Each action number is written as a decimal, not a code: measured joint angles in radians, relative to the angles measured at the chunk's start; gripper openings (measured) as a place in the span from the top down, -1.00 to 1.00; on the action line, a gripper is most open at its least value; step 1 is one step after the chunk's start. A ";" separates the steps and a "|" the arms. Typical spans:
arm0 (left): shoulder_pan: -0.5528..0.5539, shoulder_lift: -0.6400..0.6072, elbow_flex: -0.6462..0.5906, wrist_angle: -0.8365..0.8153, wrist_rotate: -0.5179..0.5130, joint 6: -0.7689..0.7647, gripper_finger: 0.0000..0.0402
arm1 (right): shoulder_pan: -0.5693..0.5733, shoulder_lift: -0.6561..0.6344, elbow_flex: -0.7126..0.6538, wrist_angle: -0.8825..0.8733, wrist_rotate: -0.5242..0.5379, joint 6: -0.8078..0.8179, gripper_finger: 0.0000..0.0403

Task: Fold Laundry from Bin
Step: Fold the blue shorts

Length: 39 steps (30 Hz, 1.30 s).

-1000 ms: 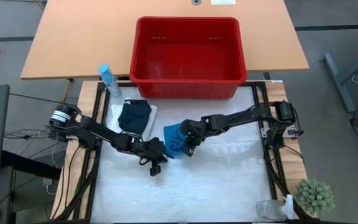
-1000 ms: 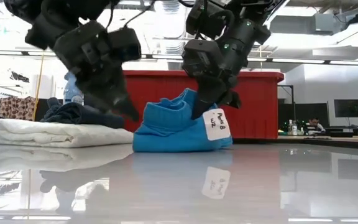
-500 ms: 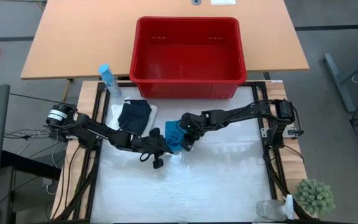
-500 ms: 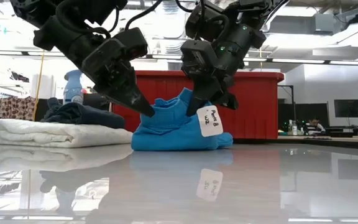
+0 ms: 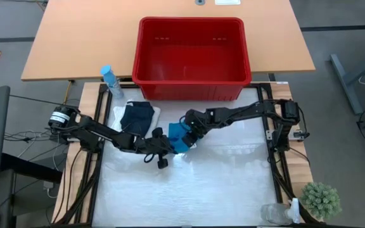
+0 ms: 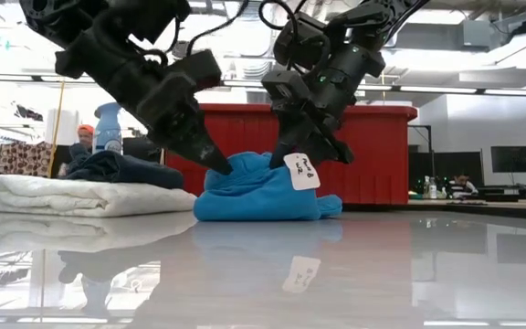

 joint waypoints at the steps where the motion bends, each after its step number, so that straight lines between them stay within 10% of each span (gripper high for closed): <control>1: 0.005 0.006 0.002 0.009 0.000 0.000 1.00 | -0.005 0.000 0.000 0.000 0.000 0.000 0.04; 24: 0.196 0.072 0.000 0.115 -0.062 0.043 1.00 | -0.029 -0.003 0.001 -0.056 -0.020 -0.059 0.04; 39: 0.210 0.079 0.000 0.147 -0.052 0.015 1.00 | -0.037 -0.147 0.001 -0.250 0.332 -0.277 0.04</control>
